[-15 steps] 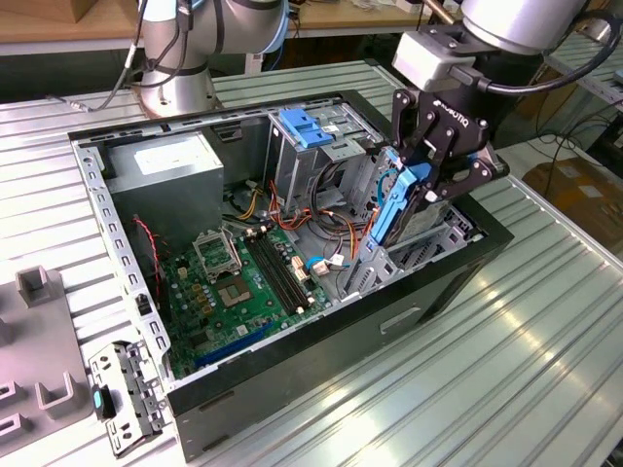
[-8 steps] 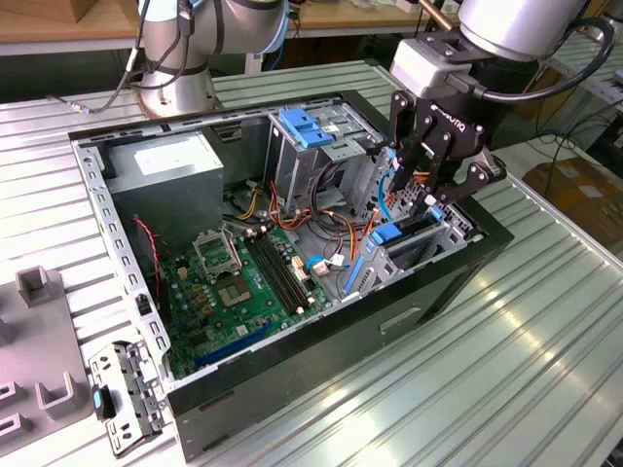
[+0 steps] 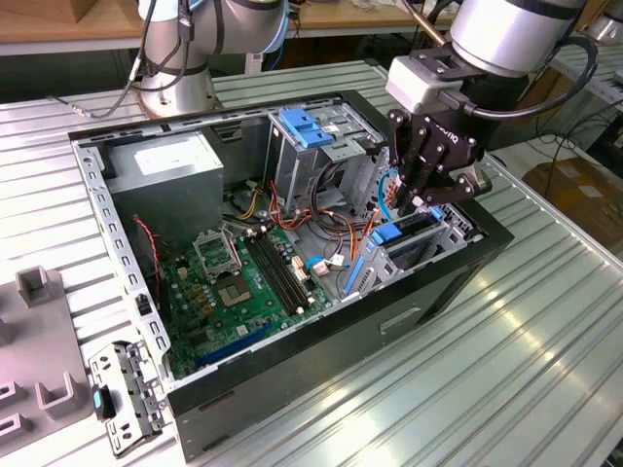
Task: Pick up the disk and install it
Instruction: 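Insert the disk into the insertion slot, then insert the first disk wire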
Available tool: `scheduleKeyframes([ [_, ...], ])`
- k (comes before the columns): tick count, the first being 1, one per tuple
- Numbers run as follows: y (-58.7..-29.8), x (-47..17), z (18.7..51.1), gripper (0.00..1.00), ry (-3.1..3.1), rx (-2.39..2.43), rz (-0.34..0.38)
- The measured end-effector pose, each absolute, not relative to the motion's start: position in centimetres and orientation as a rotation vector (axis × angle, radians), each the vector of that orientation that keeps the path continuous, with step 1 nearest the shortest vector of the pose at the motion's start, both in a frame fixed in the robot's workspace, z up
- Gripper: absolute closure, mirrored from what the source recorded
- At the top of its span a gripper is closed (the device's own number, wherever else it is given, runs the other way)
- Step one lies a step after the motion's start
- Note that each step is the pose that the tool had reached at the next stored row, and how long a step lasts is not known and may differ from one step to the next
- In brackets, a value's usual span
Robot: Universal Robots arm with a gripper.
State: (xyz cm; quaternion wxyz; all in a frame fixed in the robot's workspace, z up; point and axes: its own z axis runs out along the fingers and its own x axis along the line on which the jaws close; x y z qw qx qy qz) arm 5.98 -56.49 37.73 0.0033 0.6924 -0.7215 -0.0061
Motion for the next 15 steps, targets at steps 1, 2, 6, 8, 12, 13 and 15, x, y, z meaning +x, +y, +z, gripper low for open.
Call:
scheduleKeyframes([
  [1,-56.49,5.98,37.51,0.88,-2.262,2.171,-0.019],
  [2,-56.49,5.99,37.31,0.88,-2.262,2.171,-0.019],
  [6,-56.49,5.99,37.22,0.89,-2.262,2.171,-0.019],
  [8,-56.49,5.99,37.22,0.89,-2.262,2.171,-0.019],
  [12,-56.49,5.99,37.19,0.89,-2.262,2.171,-0.019],
  [13,-56.49,5.99,37.19,0.89,-2.262,2.171,-0.019],
  [15,-56.49,5.99,37.19,0.89,-2.262,2.171,-0.019],
])
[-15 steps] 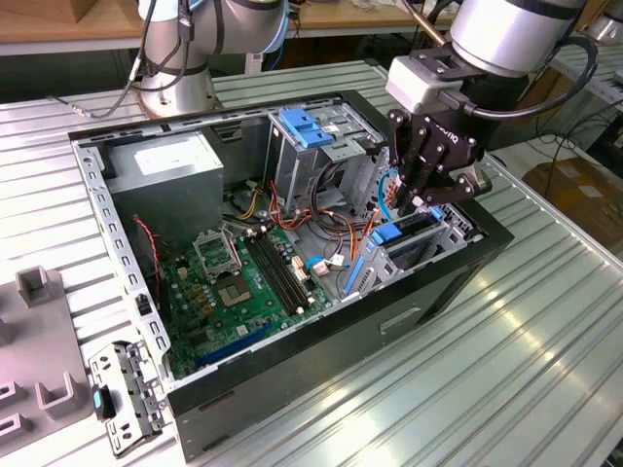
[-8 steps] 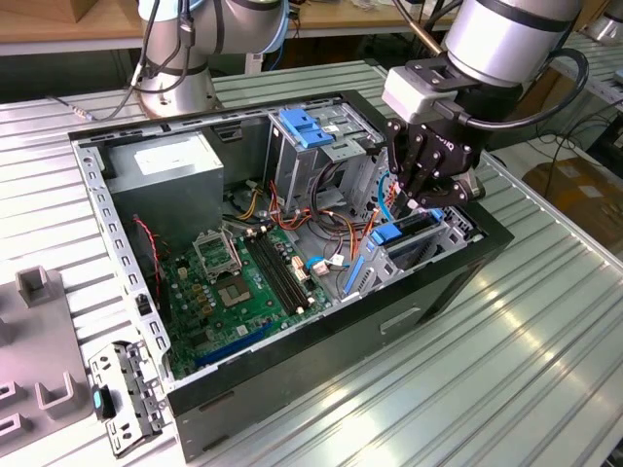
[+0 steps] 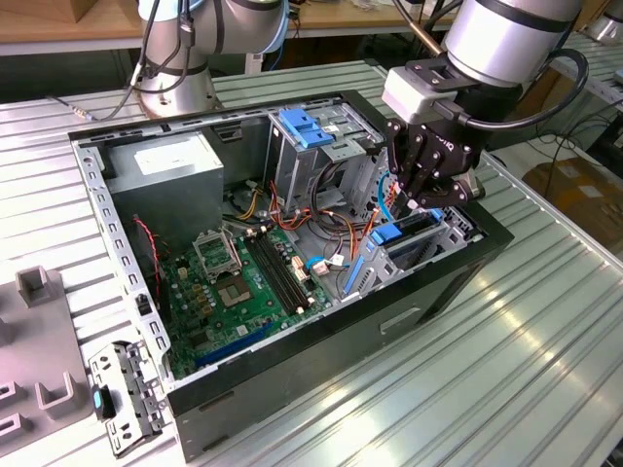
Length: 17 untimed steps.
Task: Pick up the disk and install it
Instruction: 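Insert the first disk wire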
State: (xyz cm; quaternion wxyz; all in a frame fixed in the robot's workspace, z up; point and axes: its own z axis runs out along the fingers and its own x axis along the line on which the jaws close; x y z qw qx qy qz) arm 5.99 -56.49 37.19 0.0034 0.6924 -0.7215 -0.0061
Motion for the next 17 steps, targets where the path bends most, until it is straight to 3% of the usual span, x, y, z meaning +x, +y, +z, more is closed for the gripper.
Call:
scheduleKeyframes([
  [17,-56.3,9.0,37.2,0.89,-2.259,2.172,-0.016],
])
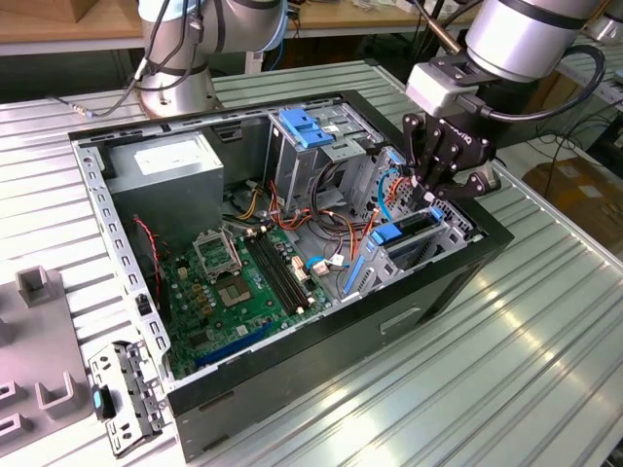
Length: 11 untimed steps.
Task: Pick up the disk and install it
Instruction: 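Insert the first disk wire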
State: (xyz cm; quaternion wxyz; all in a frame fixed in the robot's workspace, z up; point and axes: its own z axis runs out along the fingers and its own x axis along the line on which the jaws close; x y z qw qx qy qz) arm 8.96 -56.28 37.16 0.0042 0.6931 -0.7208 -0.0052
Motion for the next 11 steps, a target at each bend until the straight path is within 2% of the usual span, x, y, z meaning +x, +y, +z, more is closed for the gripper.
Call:
scheduleKeyframes([
  [11,-56.14,9.41,37.26,0.89,-2.144,2.284,-0.016],
])
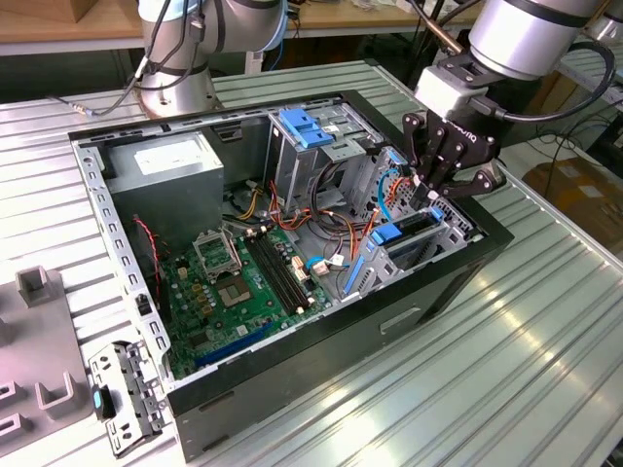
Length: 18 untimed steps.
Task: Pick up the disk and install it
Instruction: 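Insert the first disk wire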
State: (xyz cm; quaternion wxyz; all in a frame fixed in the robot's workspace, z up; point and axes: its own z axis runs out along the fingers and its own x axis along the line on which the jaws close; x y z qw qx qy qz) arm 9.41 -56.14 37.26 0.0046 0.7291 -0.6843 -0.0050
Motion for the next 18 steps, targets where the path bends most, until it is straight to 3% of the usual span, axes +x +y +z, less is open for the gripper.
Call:
scheduleKeyframes([
  [18,-55.1,11.5,38.0,0.89,-1.974,2.43,-0.014],
])
